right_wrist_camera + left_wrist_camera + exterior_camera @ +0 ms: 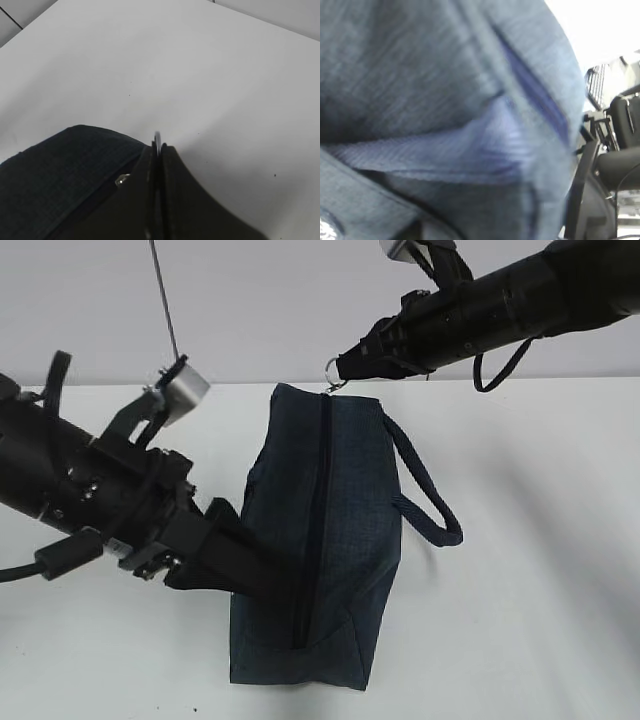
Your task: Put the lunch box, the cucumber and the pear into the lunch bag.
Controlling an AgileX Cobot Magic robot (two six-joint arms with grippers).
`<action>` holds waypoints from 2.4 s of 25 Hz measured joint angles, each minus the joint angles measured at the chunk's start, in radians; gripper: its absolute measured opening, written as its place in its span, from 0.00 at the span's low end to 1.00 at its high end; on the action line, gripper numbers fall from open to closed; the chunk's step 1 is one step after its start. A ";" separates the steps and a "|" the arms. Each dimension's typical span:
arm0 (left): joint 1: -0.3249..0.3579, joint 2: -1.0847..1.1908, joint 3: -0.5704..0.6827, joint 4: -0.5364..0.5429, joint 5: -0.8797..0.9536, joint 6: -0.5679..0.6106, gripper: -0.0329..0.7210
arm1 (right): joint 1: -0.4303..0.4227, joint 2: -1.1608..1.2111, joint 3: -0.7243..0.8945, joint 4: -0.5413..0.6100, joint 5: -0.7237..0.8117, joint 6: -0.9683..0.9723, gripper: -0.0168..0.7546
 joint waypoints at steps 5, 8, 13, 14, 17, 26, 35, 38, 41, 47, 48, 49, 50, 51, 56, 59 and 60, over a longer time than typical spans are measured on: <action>0.028 -0.100 0.000 0.000 -0.004 -0.022 0.74 | 0.000 0.000 0.000 0.000 0.004 0.000 0.03; 0.082 -0.156 0.000 -0.001 -0.043 -0.039 0.74 | 0.000 0.000 0.000 0.000 0.014 0.000 0.03; 0.133 -0.180 -0.017 -0.056 -0.133 -0.042 0.75 | 0.000 0.000 0.000 0.007 0.029 0.000 0.03; 0.133 -0.175 -0.034 -0.062 -0.150 -0.042 0.75 | 0.000 0.000 0.000 0.007 0.031 0.000 0.03; 0.133 -0.140 -0.094 -0.074 -0.213 -0.053 0.75 | 0.000 0.000 0.000 0.010 0.040 0.000 0.03; 0.135 0.059 -0.300 -0.099 -0.261 -0.061 0.75 | 0.000 0.000 0.000 0.012 0.053 0.000 0.03; 0.135 0.180 -0.347 -0.105 -0.253 -0.063 0.66 | -0.003 0.000 0.000 0.012 0.055 0.000 0.03; 0.135 0.188 -0.350 -0.117 -0.249 -0.063 0.65 | -0.003 0.000 0.000 0.012 0.057 0.000 0.03; 0.128 0.206 -0.366 -0.121 -0.245 -0.063 0.65 | -0.003 0.000 0.000 0.012 0.057 0.000 0.03; 0.088 0.230 -0.414 -0.112 -0.239 -0.063 0.64 | -0.003 0.000 0.000 0.014 0.057 0.001 0.03; 0.087 0.230 -0.421 -0.112 -0.235 -0.063 0.63 | -0.003 0.000 0.000 0.014 0.057 0.001 0.03; 0.087 0.230 -0.428 -0.111 -0.232 -0.063 0.63 | -0.003 0.000 0.000 0.014 0.057 0.001 0.03; 0.087 0.230 -0.431 -0.110 -0.233 -0.065 0.62 | -0.003 0.000 0.000 0.014 0.057 0.001 0.03; 0.087 0.230 -0.432 -0.106 -0.233 -0.068 0.60 | -0.004 0.000 0.000 0.014 0.057 0.001 0.03; 0.086 0.230 -0.433 -0.051 -0.231 -0.096 0.48 | -0.006 0.000 -0.002 0.014 0.058 0.001 0.03; 0.084 0.230 -0.434 -0.018 -0.225 -0.131 0.43 | -0.006 0.000 -0.002 0.014 0.061 0.001 0.03; 0.084 0.230 -0.436 -0.006 -0.221 -0.141 0.42 | -0.006 0.000 -0.002 0.014 0.061 0.001 0.03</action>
